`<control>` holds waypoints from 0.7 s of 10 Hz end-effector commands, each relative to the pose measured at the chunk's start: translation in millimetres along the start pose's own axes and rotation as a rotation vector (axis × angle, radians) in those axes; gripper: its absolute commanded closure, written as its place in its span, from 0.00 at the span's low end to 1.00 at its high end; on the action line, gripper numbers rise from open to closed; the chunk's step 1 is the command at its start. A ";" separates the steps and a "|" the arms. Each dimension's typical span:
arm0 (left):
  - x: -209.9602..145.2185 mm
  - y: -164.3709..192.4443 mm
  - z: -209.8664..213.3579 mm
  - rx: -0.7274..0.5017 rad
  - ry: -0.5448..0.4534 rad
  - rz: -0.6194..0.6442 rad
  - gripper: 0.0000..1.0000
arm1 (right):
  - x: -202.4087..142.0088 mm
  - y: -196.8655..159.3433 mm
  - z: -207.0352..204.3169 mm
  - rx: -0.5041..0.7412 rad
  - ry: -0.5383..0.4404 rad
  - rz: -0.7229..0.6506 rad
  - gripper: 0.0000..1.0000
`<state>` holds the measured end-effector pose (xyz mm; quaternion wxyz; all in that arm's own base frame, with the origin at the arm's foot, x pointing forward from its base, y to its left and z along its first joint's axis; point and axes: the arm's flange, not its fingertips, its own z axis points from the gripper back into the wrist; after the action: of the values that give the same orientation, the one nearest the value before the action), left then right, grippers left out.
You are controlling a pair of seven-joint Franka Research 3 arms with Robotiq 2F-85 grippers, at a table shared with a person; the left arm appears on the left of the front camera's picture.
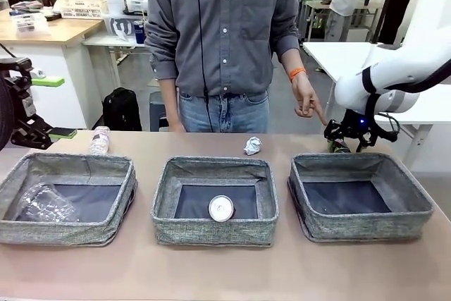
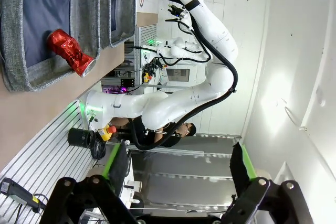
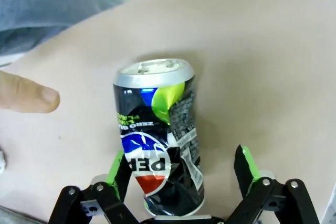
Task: Sort the waste into the appropriate baskets.
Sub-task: Pick up the waste item pointed out by the person.
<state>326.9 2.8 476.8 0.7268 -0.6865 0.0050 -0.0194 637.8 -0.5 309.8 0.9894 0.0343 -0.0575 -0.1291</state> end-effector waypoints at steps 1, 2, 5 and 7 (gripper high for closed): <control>-1.5 -1.9 -0.1 -0.011 0.004 -0.007 0.00 | 2.2 6.6 1.2 0.022 -0.028 -0.033 0.00; -1.5 -1.9 -0.1 -0.011 0.004 -0.007 0.00 | 1.2 6.5 3.8 0.024 -0.039 -0.030 0.00; -1.5 -1.9 -0.1 -0.011 0.004 -0.007 0.00 | 1.5 10.4 2.8 -0.003 -0.017 -0.027 0.20; -1.5 -1.9 -0.1 -0.011 0.004 -0.007 0.00 | 0.7 11.7 1.7 -0.006 -0.012 -0.017 0.25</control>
<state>326.9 2.8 476.8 0.7268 -0.6866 0.0050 -0.0194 639.5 8.7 311.4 0.9886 0.0425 -0.0640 -0.1295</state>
